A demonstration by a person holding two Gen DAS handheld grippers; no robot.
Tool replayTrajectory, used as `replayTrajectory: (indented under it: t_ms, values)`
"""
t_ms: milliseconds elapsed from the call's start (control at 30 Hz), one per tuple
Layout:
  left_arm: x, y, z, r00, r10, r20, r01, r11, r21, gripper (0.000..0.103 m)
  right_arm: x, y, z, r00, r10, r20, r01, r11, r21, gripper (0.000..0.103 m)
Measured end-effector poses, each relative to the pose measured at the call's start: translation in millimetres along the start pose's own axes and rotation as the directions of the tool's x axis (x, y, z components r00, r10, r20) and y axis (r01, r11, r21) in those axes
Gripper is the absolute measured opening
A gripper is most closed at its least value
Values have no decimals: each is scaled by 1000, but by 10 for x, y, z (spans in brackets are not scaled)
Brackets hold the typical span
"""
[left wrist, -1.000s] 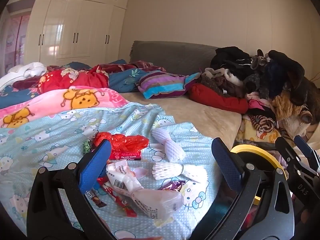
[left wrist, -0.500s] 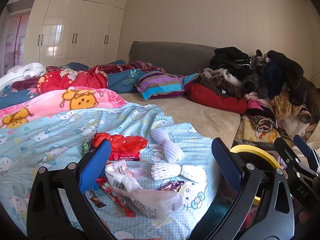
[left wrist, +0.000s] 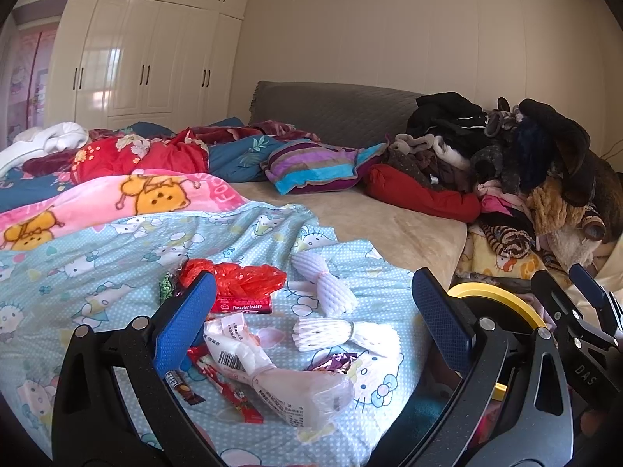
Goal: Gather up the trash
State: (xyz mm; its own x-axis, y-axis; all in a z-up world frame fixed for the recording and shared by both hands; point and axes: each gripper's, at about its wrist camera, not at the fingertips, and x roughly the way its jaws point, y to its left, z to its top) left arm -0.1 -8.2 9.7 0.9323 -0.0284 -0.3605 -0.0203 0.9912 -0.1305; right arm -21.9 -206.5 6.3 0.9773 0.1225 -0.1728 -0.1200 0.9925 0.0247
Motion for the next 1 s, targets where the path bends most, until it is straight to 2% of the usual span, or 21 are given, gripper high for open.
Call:
replayTrajectory:
  t_ms: [633,800,900,1000]
  values:
    - [-1,-9,-6,1000,2,1,-2,1000,-1,92,3,-9,-35,1000,7,-3,-7,1000,-10,97]
    - [-7,-6,15,1000,-20,-20,20,1000,-7,92,10,6,-35,1000,3,-5,-3,1000,-14,97]
    - [5,7,17,999,-33,-34,33,999,-14,92,30,12,-55,1000,20,-14,-20,999,-28,97]
    - [4,37,28,999,-17,-28,16,1000,-17,92,78,56,-63,998,51,-31,-52,998,-46,97]
